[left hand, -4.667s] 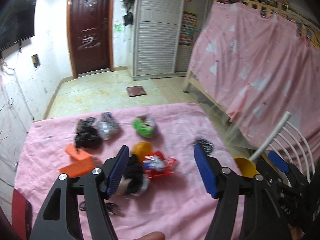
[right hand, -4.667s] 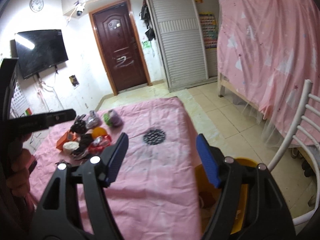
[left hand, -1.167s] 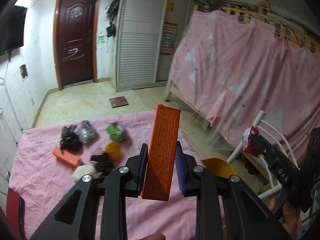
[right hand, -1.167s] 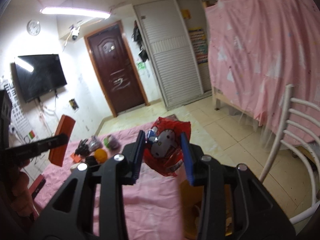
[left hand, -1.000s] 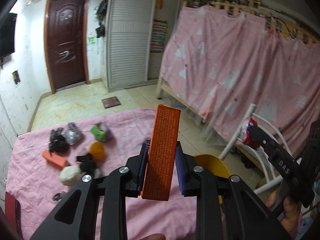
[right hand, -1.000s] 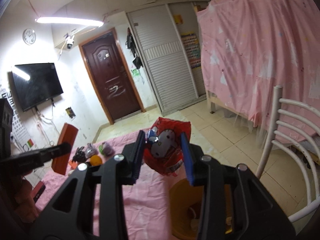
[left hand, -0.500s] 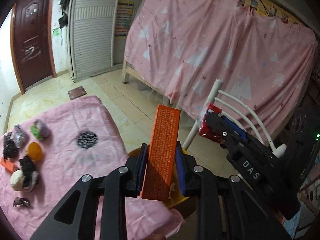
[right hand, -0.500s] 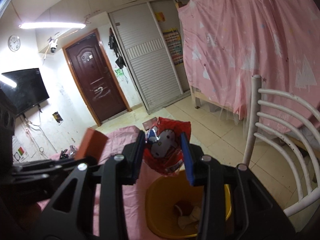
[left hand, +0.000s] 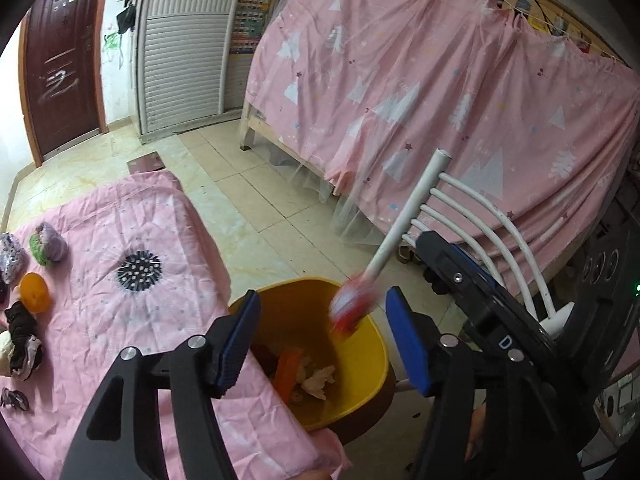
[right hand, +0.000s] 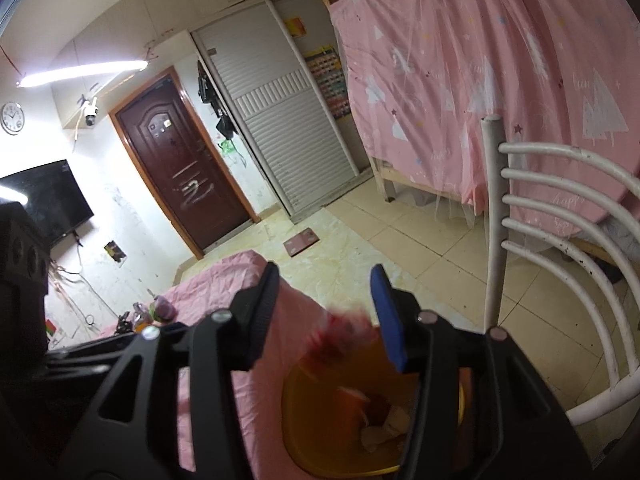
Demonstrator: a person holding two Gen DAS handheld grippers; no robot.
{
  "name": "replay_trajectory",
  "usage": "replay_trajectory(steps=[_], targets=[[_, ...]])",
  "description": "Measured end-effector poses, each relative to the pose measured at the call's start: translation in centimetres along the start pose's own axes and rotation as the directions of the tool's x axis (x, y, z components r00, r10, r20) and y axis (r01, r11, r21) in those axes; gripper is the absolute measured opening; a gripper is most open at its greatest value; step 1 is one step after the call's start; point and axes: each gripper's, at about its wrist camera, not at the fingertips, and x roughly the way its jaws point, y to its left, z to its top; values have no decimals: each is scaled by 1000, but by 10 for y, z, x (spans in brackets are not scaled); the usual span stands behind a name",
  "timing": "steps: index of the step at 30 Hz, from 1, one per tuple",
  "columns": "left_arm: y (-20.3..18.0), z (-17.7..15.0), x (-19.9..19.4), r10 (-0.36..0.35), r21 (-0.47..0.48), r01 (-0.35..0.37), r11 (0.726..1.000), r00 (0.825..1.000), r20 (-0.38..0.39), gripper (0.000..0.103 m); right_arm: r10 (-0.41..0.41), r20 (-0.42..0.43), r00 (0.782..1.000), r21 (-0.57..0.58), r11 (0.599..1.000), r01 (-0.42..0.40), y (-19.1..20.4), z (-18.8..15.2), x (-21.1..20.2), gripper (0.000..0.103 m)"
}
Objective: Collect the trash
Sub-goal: 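Carry box and snack bag to the yellow bin and release both, then move both open grippers back over the remaining items on the bed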
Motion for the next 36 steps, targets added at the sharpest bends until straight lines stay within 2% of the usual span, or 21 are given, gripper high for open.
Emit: replay_trajectory(steps=[7, 10, 17, 21, 36], targets=[[13, 2, -18, 41, -12, -41, 999, 999, 35, 58, 3, -5, 1000, -13, 1000, -3, 7, -2, 3, 46], [20, 0, -26, 64, -15, -64, 998, 997, 51, 58, 4, -9, 1000, -14, 1000, -4, 8, -2, 4, 52], [42, -3, -42, 115, -40, -112, 993, 990, 76, 58, 17, -27, 999, -55, 998, -18, 24, -7, 9, 53], [56, -4, -51, 131, -64, -126, 990, 988, 85, 58, 25, -36, 999, -81, 996, -28, 34, -9, 13, 59], [114, -12, -87, 212, -152, -192, 970, 970, 122, 61, 94, -78, 992, -162, 981, -106, 83, -23, 26, 59]])
